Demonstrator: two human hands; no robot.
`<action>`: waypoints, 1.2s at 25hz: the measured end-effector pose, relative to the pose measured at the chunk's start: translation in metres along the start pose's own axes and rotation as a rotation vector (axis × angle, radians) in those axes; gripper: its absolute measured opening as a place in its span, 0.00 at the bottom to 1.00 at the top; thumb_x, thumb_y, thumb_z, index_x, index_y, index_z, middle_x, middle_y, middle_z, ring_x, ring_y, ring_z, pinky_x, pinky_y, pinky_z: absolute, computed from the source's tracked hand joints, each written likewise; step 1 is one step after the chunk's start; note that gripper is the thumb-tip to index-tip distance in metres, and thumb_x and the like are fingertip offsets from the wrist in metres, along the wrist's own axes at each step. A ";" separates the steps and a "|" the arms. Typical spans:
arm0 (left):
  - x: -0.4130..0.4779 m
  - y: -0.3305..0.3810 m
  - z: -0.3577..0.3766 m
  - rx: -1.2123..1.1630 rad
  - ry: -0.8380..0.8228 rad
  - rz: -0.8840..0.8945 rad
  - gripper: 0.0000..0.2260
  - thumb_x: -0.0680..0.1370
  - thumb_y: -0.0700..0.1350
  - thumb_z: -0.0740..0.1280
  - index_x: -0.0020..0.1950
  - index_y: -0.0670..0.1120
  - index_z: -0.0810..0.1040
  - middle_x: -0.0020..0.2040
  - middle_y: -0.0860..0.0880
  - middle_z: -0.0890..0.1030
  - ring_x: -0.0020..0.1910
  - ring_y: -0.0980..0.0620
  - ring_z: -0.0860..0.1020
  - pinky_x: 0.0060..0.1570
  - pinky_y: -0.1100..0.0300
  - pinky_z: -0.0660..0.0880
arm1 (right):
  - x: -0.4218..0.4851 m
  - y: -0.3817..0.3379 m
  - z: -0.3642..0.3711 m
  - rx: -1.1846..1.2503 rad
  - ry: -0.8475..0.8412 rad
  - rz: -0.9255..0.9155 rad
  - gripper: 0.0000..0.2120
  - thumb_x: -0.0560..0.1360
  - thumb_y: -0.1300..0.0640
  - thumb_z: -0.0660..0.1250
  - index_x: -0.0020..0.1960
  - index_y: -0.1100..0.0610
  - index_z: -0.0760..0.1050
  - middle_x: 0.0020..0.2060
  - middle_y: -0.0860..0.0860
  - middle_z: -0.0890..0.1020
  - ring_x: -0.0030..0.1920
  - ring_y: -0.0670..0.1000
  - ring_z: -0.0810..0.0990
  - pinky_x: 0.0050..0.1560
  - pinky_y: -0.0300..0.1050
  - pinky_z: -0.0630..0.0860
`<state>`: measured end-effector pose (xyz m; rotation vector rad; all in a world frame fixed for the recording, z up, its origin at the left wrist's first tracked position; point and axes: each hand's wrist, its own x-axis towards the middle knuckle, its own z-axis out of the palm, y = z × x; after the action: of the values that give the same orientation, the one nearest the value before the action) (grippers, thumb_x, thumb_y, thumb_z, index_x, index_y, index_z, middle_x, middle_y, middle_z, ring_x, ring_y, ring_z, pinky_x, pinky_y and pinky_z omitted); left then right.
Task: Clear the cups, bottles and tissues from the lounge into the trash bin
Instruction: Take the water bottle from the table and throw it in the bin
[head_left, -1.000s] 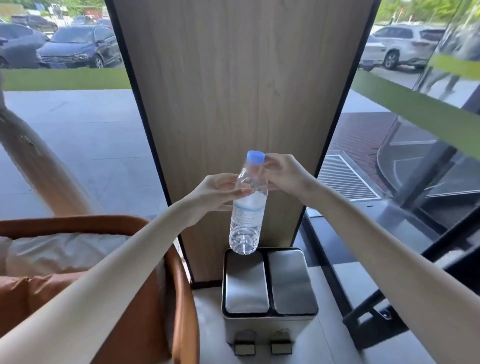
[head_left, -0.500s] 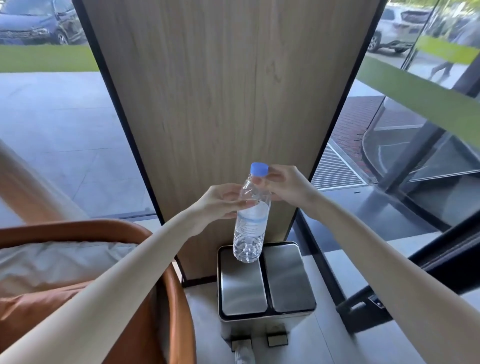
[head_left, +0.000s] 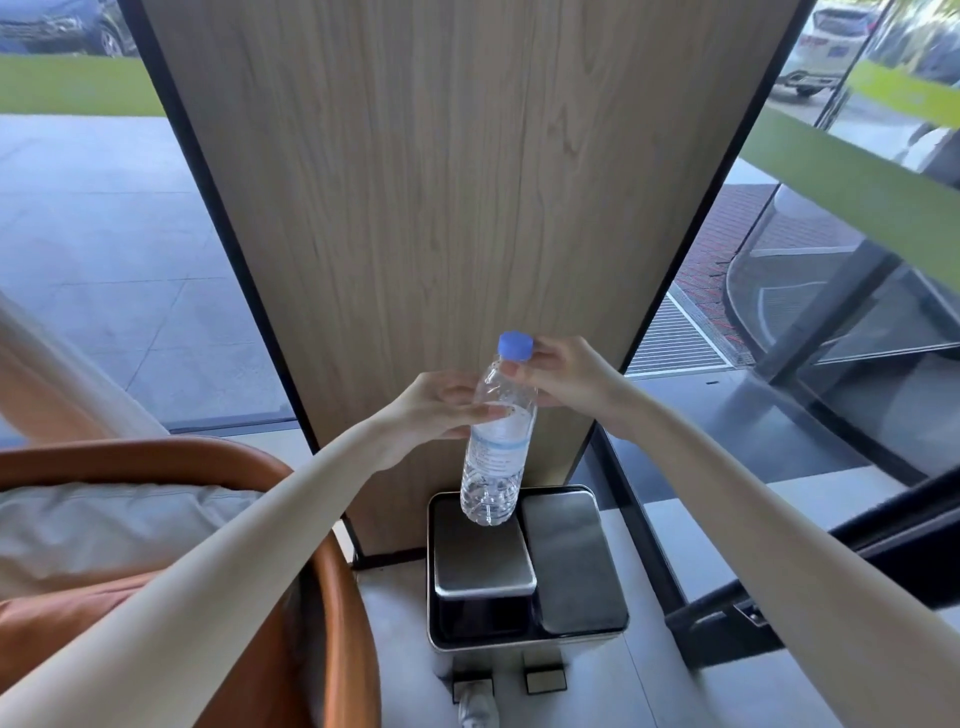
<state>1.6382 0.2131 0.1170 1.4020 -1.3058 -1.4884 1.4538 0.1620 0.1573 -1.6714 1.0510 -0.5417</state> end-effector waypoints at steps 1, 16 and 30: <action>0.002 -0.002 0.000 -0.004 -0.003 -0.006 0.19 0.72 0.45 0.75 0.63 0.50 0.79 0.56 0.53 0.85 0.59 0.56 0.81 0.64 0.51 0.75 | 0.001 0.003 0.000 0.008 -0.004 0.004 0.13 0.76 0.54 0.69 0.59 0.54 0.78 0.53 0.49 0.84 0.54 0.45 0.82 0.51 0.38 0.80; 0.036 -0.094 0.012 0.016 0.013 -0.140 0.22 0.70 0.35 0.76 0.63 0.43 0.79 0.58 0.47 0.84 0.59 0.53 0.80 0.58 0.67 0.75 | 0.020 0.111 0.035 -0.032 -0.101 0.130 0.16 0.69 0.56 0.76 0.55 0.52 0.79 0.52 0.45 0.85 0.55 0.43 0.82 0.64 0.49 0.75; 0.067 -0.141 0.013 0.047 0.062 -0.246 0.22 0.71 0.43 0.77 0.64 0.49 0.78 0.62 0.52 0.78 0.66 0.57 0.74 0.64 0.63 0.70 | 0.034 0.169 0.046 0.029 -0.079 0.255 0.24 0.73 0.52 0.73 0.68 0.47 0.73 0.65 0.45 0.76 0.67 0.42 0.72 0.66 0.39 0.67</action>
<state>1.6342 0.1871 -0.0371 1.6748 -1.1697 -1.5672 1.4430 0.1451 -0.0195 -1.4935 1.1714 -0.3210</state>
